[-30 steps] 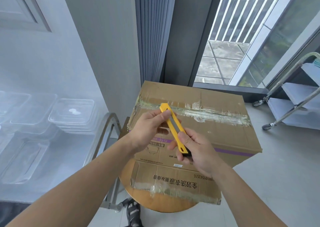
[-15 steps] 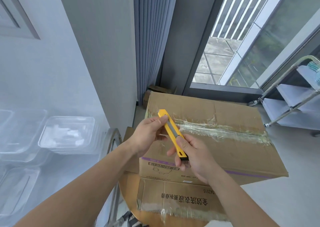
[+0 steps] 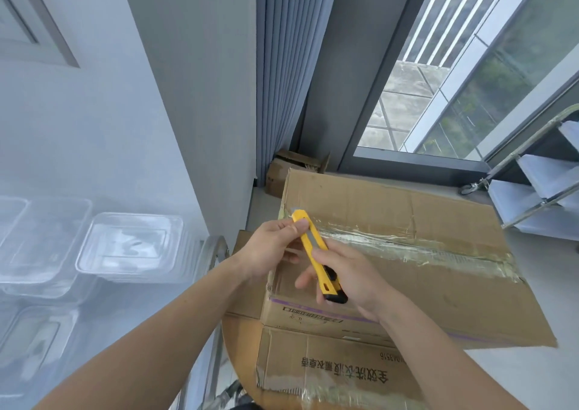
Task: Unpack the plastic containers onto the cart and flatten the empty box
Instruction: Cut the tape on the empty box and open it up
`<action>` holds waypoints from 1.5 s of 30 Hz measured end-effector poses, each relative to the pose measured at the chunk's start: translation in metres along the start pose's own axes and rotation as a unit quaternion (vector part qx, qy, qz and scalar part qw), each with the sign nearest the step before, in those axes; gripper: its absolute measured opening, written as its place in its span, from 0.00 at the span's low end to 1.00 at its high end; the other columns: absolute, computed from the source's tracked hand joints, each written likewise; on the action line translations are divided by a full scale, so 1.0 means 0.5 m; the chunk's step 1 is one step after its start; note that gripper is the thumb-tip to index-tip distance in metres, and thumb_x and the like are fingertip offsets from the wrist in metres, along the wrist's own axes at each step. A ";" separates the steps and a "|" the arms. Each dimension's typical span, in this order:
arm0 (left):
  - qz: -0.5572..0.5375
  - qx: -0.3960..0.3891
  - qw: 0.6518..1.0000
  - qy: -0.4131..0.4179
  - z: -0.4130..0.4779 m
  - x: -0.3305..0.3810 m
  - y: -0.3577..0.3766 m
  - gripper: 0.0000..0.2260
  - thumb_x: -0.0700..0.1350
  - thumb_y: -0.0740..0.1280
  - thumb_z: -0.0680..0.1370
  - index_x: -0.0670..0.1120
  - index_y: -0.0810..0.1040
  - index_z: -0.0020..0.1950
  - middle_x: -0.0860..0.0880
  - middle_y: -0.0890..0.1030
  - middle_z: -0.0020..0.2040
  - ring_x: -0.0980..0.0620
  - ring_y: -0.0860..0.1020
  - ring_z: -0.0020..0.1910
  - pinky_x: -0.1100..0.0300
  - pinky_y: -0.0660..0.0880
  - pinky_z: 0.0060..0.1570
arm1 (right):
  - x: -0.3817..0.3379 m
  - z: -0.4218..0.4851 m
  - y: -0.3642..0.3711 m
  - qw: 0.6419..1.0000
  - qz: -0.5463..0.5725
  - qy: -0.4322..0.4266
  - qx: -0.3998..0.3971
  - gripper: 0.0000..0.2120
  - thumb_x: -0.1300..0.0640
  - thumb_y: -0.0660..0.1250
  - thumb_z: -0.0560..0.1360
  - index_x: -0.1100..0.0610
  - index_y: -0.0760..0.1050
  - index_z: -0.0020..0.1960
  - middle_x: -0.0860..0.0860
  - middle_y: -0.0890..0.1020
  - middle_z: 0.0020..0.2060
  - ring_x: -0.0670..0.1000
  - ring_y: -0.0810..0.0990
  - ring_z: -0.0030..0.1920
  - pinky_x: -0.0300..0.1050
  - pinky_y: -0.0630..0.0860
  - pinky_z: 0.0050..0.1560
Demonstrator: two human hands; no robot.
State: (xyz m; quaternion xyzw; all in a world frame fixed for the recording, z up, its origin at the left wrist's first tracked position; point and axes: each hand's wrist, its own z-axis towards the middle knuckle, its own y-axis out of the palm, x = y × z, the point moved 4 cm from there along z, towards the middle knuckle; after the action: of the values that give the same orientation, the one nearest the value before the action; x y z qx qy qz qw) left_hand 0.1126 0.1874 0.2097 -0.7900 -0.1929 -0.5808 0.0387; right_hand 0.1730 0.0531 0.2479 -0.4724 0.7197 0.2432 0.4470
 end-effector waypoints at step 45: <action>0.237 0.133 0.960 -0.067 0.155 0.008 -0.149 0.15 0.55 0.68 0.79 0.47 0.81 0.38 0.51 0.75 0.34 0.54 0.68 0.30 0.63 0.66 0.29 | -0.072 0.111 0.018 0.942 -0.305 0.117 0.080 0.13 0.51 0.57 0.84 0.61 0.73 0.57 0.56 0.85 0.33 0.54 0.79 0.29 0.45 0.79 0.39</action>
State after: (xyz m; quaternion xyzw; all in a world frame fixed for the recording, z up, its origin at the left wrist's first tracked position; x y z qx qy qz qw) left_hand 0.1575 0.2792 0.1761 -0.8376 -0.0775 -0.4699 0.2675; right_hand 0.1931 0.1165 0.2521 -0.6572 0.6052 -0.0200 0.4488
